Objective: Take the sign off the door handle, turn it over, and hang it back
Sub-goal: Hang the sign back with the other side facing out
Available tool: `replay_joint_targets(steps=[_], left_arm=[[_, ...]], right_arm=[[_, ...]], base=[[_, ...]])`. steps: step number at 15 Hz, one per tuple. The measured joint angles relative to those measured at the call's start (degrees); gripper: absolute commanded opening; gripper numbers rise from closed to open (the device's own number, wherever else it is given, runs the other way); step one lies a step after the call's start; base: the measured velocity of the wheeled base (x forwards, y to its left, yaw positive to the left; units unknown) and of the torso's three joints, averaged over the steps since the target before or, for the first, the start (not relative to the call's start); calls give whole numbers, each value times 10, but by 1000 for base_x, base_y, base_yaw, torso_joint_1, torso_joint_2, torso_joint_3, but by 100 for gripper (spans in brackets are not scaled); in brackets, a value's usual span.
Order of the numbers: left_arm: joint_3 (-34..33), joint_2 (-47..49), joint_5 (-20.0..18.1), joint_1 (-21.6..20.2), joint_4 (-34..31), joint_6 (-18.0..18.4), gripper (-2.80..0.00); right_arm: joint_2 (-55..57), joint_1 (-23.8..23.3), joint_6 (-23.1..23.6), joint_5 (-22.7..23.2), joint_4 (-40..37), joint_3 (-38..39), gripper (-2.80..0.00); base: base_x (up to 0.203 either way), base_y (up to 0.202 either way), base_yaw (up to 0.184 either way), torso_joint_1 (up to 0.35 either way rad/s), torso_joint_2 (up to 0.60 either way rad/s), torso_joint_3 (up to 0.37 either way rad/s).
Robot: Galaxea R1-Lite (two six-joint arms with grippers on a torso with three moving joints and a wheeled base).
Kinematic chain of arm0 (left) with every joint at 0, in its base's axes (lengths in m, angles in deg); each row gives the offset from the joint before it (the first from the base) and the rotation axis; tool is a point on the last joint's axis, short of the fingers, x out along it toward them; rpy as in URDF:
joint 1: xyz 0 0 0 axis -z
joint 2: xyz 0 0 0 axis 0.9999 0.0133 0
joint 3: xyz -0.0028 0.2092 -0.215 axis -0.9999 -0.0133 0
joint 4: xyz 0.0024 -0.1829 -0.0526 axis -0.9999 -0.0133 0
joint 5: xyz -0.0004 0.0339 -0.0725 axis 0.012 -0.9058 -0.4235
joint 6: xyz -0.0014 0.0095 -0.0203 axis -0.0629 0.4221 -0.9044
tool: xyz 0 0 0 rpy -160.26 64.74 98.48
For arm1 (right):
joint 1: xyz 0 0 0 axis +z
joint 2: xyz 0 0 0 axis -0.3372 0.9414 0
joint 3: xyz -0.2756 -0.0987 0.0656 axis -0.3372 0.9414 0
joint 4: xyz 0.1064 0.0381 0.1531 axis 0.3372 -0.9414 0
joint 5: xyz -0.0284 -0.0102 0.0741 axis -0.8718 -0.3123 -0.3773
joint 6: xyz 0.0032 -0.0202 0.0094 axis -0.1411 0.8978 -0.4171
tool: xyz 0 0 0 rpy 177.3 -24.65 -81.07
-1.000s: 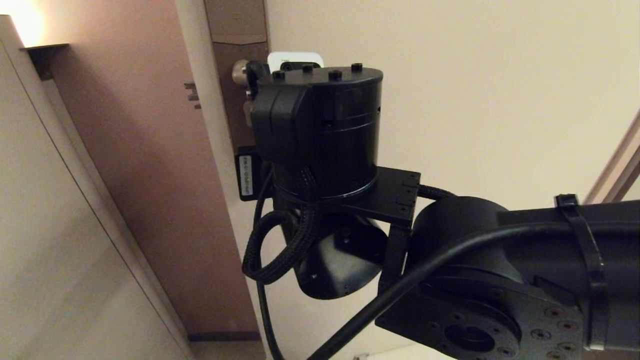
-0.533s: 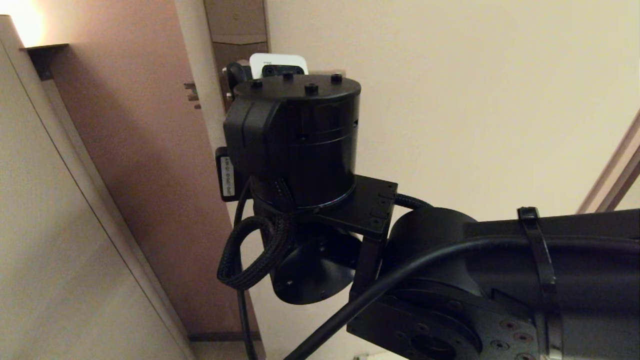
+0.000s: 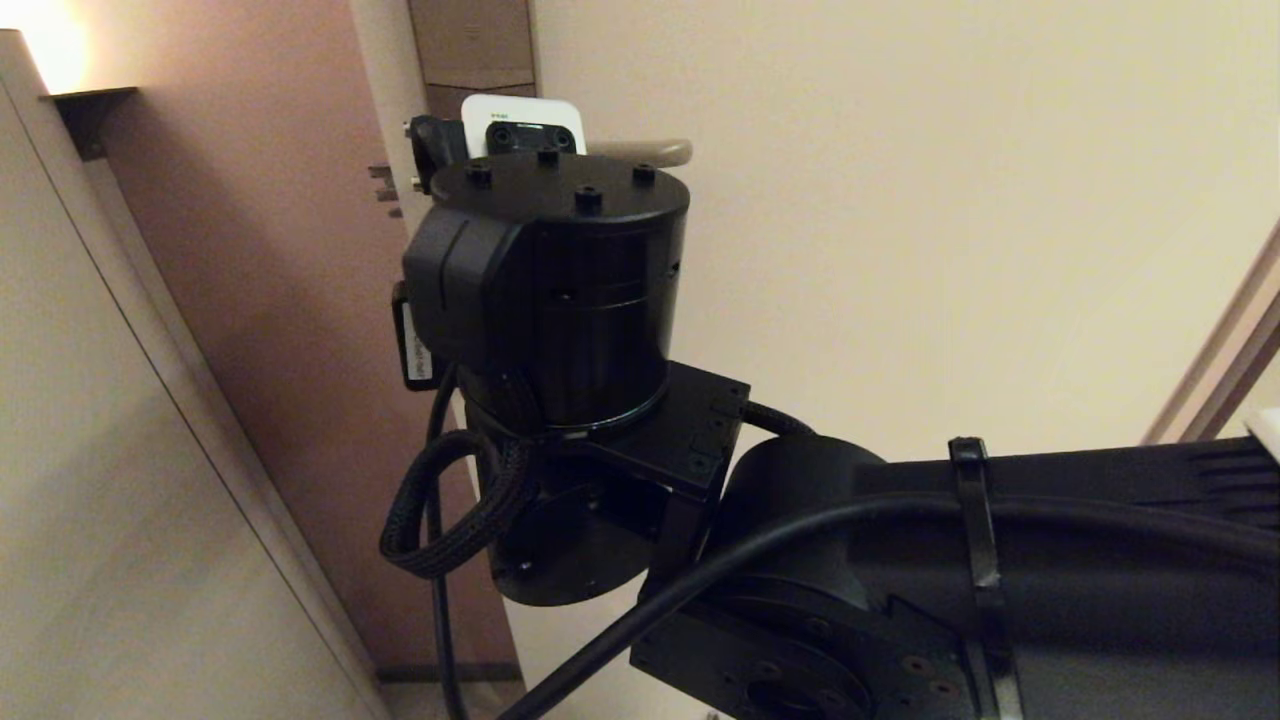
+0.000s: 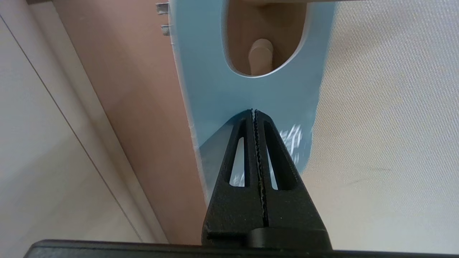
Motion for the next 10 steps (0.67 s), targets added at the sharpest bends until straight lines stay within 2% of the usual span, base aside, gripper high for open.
replay_joint_targets(steps=[5,10], left_arm=[[0,0,0,0,0,0,-280],[0,0,0,0,0,0,-280]], right_arm=[[18,0,9,0,20,-5,-280],[43,0,9,0,20,-43,-280]], base=[[0,0,0,0,0,0],[0,0,0,0,0,0]])
